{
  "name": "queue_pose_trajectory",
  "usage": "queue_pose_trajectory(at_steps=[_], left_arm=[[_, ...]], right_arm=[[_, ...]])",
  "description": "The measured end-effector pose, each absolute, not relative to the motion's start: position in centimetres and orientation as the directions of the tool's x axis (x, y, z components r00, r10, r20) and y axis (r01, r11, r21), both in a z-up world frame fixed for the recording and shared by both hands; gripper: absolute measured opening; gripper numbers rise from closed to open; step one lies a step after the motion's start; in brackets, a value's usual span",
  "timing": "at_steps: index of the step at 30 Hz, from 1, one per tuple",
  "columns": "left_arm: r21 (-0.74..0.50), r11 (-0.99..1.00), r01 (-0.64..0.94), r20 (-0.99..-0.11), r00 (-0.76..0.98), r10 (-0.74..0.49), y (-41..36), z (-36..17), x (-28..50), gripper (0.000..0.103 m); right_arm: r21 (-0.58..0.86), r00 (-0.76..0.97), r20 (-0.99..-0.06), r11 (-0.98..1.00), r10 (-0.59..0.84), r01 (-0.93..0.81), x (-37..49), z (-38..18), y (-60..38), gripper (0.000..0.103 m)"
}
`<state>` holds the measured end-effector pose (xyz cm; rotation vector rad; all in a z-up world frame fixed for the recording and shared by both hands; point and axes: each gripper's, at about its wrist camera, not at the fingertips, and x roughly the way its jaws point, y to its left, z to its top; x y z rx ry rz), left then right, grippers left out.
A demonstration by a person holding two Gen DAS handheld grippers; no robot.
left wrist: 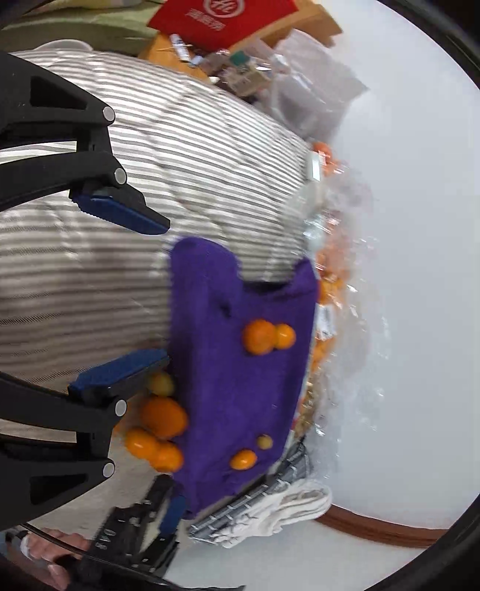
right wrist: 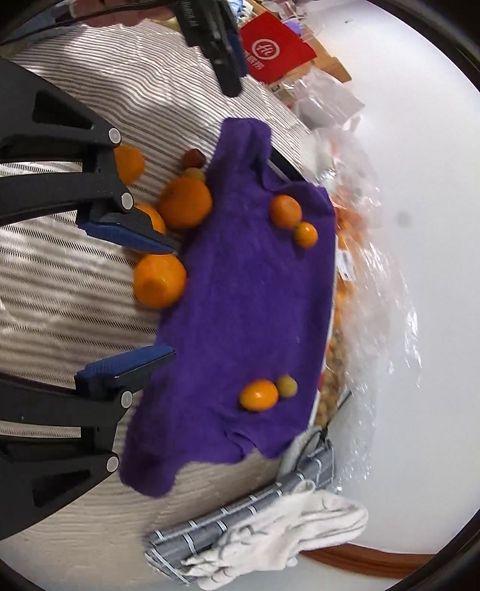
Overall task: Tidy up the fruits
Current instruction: 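Open both grippers to release the oranges on the towel and withdraw, then grasp a large orange beside the towel with the right gripper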
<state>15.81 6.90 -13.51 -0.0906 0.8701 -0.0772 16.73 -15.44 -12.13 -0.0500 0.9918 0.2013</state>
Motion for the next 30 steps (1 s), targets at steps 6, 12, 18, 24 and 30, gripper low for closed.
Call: queue_pose_trajectory(at_steps=[6,12,18,24,30], left_arm=[[-0.103,0.995,0.007,-0.775,0.626,-0.084,7.8,-15.9,14.3,0.062],[-0.097,0.995,-0.009,-0.773,0.631,-0.069,7.8,-16.8,14.0,0.062],[-0.096,0.995,-0.014,-0.784,0.618,-0.067,7.4,-17.6,14.4,0.062],[-0.096,0.995,-0.006,-0.794,0.603,-0.073,7.0,-18.5,14.6,0.062],[-0.050,0.999,0.002,-0.785,0.618,-0.040,6.4,-18.8,14.3,0.062]], right_arm=[[0.141,0.484,-0.855,0.981,0.187,-0.131,18.1,-14.0,-15.5,0.051],[0.225,0.437,-0.871,0.973,0.225,-0.052,20.2,-15.5,-16.0,0.050],[0.270,0.422,-0.870,0.962,0.256,-0.026,20.3,-15.8,-16.3,0.038],[0.172,0.476,-0.863,0.985,0.166,-0.031,18.4,-14.5,-18.2,0.038],[0.027,0.506,-0.860,0.997,0.061,-0.076,16.2,-15.0,-19.5,0.038]])
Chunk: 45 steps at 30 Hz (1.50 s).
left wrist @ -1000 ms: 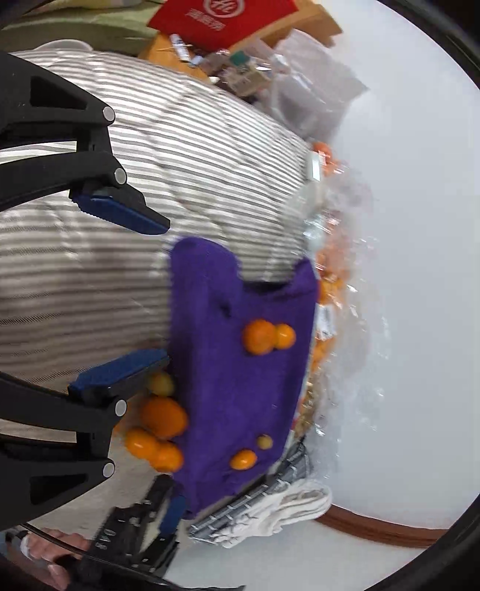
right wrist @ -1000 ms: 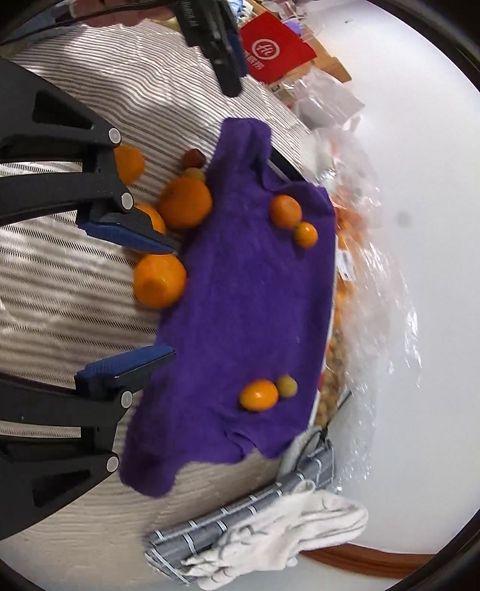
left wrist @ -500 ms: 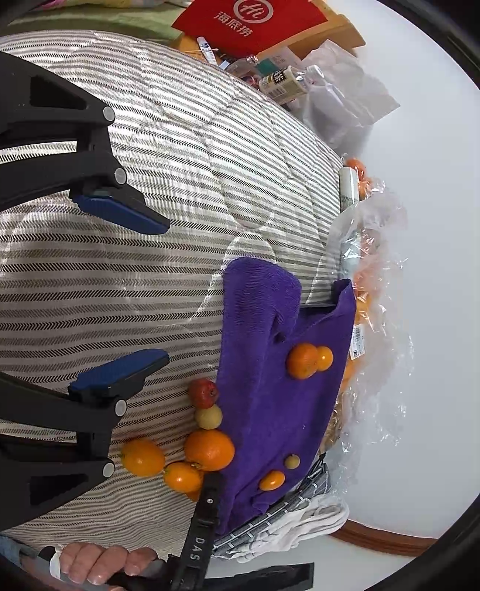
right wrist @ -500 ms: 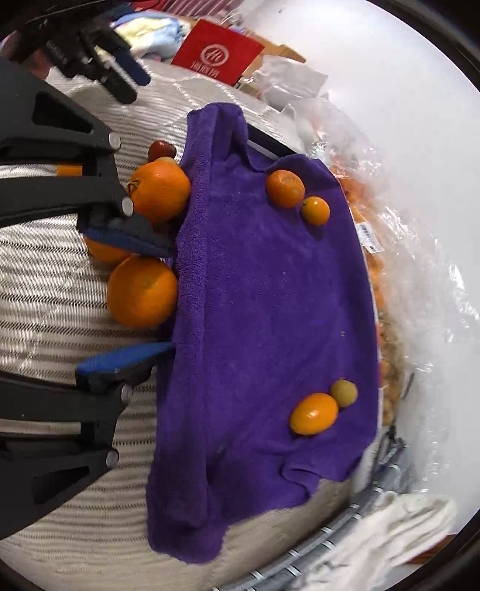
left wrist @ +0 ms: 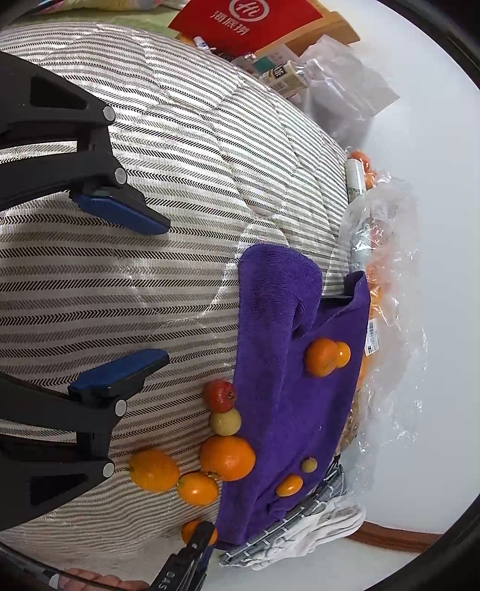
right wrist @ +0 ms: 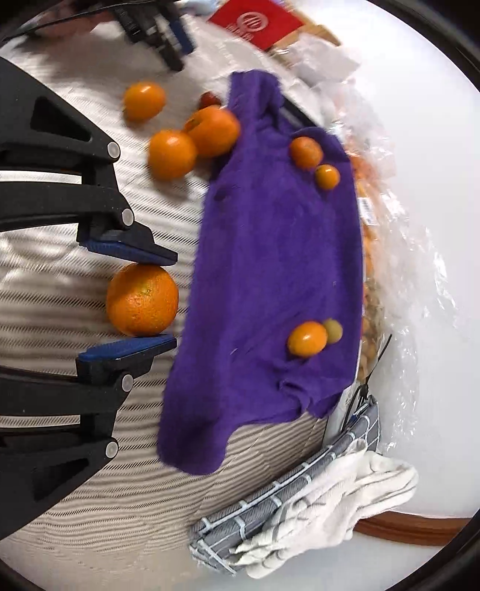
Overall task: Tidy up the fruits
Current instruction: 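Grasp a large orange beside the towel with the right gripper, then grasp the small red fruit with the left gripper while the right gripper holds its orange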
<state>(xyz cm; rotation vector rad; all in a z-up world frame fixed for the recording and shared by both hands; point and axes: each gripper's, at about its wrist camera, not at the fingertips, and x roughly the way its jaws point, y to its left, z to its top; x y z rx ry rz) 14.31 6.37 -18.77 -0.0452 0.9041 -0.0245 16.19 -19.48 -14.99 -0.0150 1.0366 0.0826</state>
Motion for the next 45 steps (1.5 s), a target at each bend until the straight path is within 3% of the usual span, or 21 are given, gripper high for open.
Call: queue_pose_trajectory(at_steps=[8,24,26,28,30,39,45], left_arm=[[-0.029,0.999,0.022,-0.790,0.612,-0.037,6.0,-18.9,14.2,0.066],[-0.034,0.999,0.020,-0.790,0.612,-0.040,6.0,-18.9,14.1,0.067],[-0.030,0.999,0.015,-0.789,0.613,-0.033,6.0,-18.9,14.1,0.065],[-0.035,0.999,0.024,-0.794,0.606,-0.042,5.6,-18.6,14.0,0.051],[-0.084,0.994,0.074,-0.808,0.579,-0.111,4.8,-18.0,14.2,0.045],[-0.016,0.989,0.147,-0.816,0.570,-0.098,0.9,-16.9,16.8,0.045],[-0.064,0.991,0.114,-0.808,0.577,-0.119,0.8,-17.9,18.2,0.043]], right_arm=[[-0.030,0.539,-0.842,0.994,0.030,-0.102,15.3,-15.7,-19.0,0.040],[0.040,0.534,-0.842,0.996,0.074,-0.075,15.8,-16.6,-19.8,0.040],[0.044,0.536,-0.841,0.997,0.074,-0.068,15.7,-16.5,-19.9,0.039],[0.044,0.540,-0.839,0.997,0.071,-0.063,15.5,-16.4,-20.0,0.039],[0.044,0.545,-0.835,0.997,0.074,-0.067,15.3,-16.3,-20.2,0.039],[0.029,0.557,-0.828,0.997,0.066,-0.075,14.0,-15.4,-21.4,0.039],[0.020,0.570,-0.819,0.997,0.062,-0.080,13.0,-14.3,-22.5,0.039]])
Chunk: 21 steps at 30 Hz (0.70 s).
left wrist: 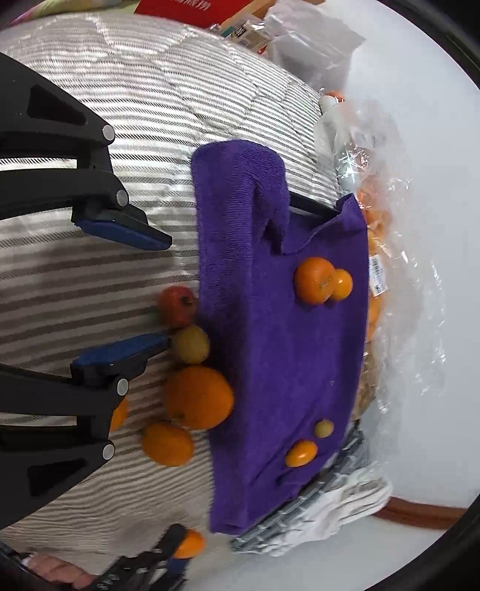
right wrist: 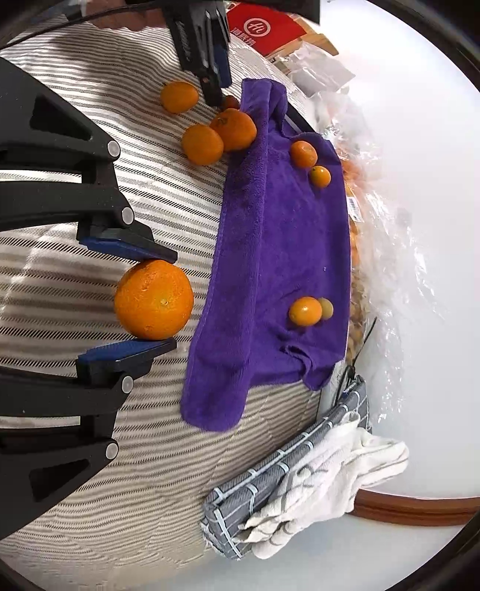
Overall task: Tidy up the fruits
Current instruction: 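Grasp the small red fruit with the left gripper while the right gripper holds its orange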
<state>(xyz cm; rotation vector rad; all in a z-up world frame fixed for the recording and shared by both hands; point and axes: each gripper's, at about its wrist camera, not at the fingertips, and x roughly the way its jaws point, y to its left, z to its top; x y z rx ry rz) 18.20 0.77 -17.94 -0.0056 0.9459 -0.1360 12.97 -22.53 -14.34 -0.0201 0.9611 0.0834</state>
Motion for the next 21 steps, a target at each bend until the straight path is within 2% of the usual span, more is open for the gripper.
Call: queue_pose_trajectory(at_steps=[4,21], left_arm=[[-0.115,0.985,0.130,-0.803,0.571,-0.169,0.9,-18.2,18.8,0.023],[-0.165,0.978,0.126,-0.715,0.668,-0.206,3.6,-12.9,16.6,0.023]], right_arm=[[-0.001,0.573,-0.818,0.996,0.052,-0.091,12.5,-14.0,-22.6,0.039],[0.017,0.595,-0.800,0.994,0.076,-0.104,13.7,-11.8,-21.0,0.039]])
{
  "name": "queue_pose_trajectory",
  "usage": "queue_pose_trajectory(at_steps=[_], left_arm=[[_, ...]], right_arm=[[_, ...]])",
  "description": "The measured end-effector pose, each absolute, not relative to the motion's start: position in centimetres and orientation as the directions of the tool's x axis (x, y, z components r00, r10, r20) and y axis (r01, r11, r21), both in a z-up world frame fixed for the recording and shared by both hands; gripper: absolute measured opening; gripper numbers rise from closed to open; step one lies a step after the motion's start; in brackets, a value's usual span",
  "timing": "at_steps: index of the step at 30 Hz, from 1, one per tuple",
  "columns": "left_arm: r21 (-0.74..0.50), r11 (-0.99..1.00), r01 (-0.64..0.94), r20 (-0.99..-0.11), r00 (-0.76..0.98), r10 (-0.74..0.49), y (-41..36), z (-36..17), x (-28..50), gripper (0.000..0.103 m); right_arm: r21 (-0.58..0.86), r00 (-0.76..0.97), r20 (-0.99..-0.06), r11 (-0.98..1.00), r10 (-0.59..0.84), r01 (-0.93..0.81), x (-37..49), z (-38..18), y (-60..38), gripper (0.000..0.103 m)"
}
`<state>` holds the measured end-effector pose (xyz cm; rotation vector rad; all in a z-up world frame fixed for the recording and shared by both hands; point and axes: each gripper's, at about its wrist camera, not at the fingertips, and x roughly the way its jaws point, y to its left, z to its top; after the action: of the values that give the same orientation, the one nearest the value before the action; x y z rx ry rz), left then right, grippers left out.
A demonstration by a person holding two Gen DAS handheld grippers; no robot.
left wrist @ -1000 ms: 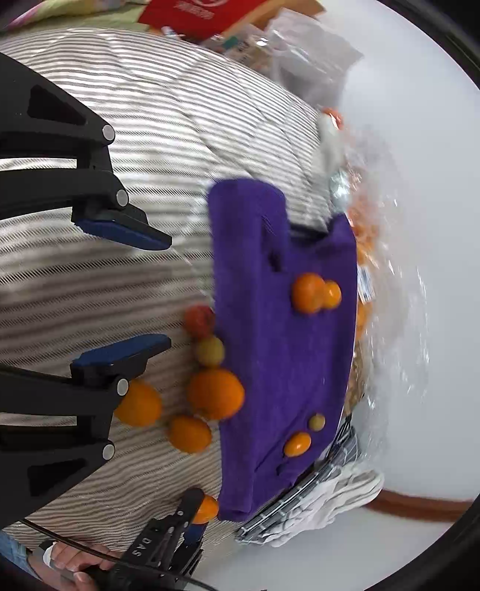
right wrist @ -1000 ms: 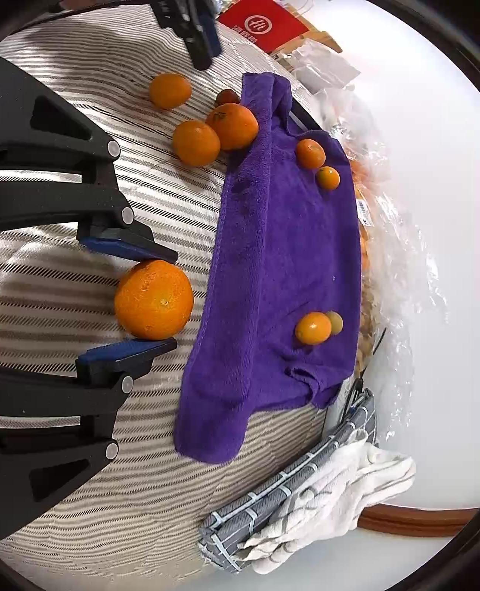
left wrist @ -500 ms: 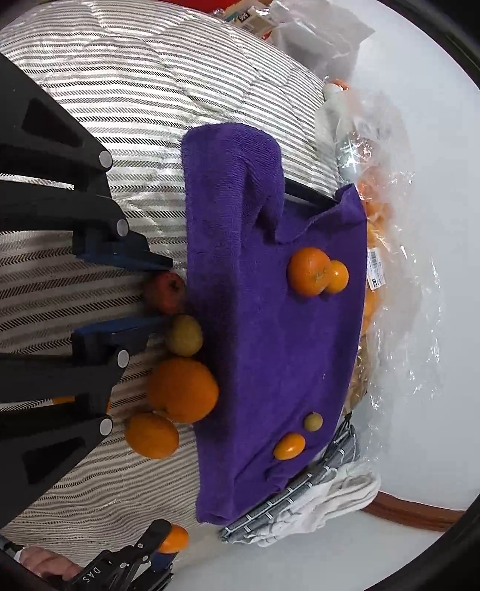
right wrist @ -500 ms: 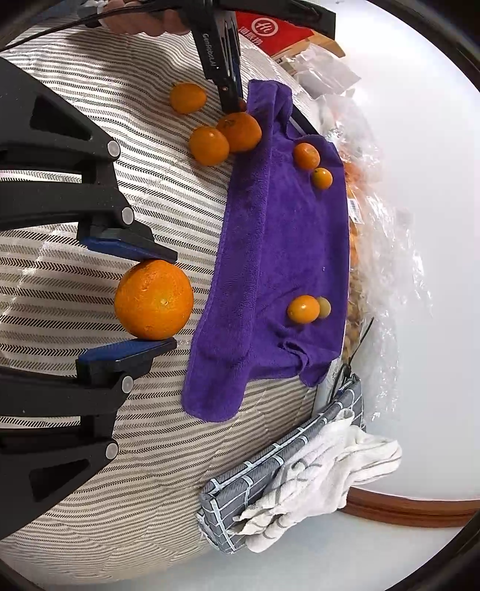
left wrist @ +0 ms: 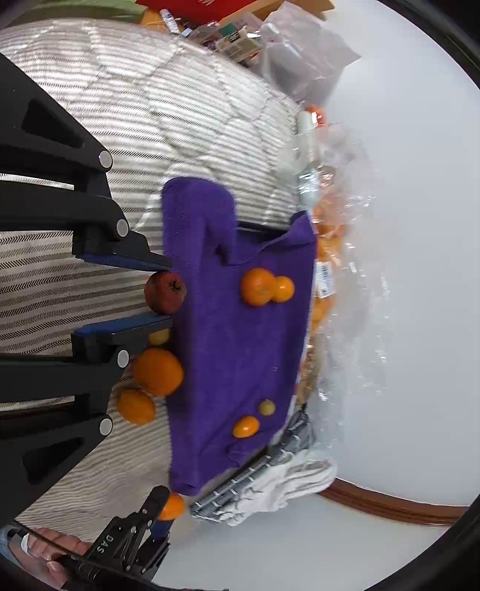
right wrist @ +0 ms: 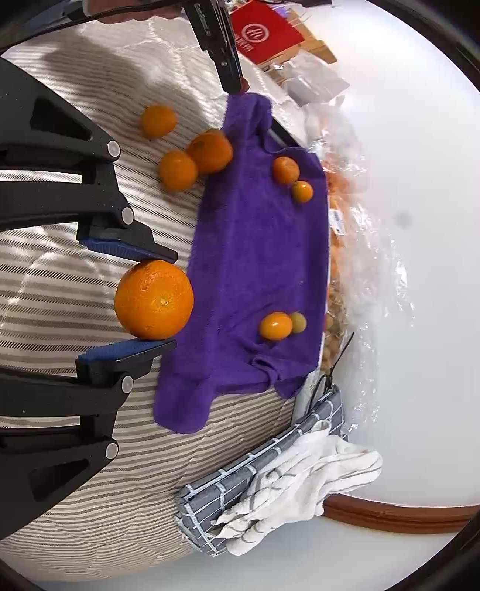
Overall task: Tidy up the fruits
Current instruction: 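Grasp the small red fruit with the left gripper while the right gripper holds its orange, then carry the orange and red fruit over the purple towel with both grippers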
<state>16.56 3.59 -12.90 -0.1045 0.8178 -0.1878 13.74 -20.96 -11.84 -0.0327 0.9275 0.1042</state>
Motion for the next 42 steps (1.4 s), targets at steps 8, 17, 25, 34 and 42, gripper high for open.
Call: queue_pose_trajectory(at_steps=[8,17,25,34,42], left_arm=[[-0.175,0.979,0.104,-0.642,0.742,-0.193,3.5,-8.2,18.7,0.023],[-0.200,0.978,0.056,-0.600,0.782,-0.167,3.5,-7.6,22.3,0.023],[-0.207,0.977,0.059,-0.613,0.770,-0.176,2.9,-10.8,24.8,0.023],[-0.120,0.993,0.019,-0.671,0.735,-0.095,2.3,-13.6,26.1,0.023],[-0.078,0.997,0.021,-0.684,0.726,-0.069,1.7,-14.8,26.5,0.023]], right_arm=[[0.018,0.648,-0.759,0.997,0.063,-0.076,16.3,-8.4,-21.5,0.039],[0.075,0.702,-0.705,0.995,0.098,-0.064,21.3,-5.8,-22.4,0.039],[0.156,0.688,-0.712,0.987,0.141,-0.042,24.4,-9.2,-22.4,0.039],[0.105,0.625,-0.773,0.994,0.107,-0.040,25.9,-13.2,-22.4,0.039],[0.093,0.596,-0.798,0.995,0.086,-0.019,26.5,-14.6,-22.8,0.039]])
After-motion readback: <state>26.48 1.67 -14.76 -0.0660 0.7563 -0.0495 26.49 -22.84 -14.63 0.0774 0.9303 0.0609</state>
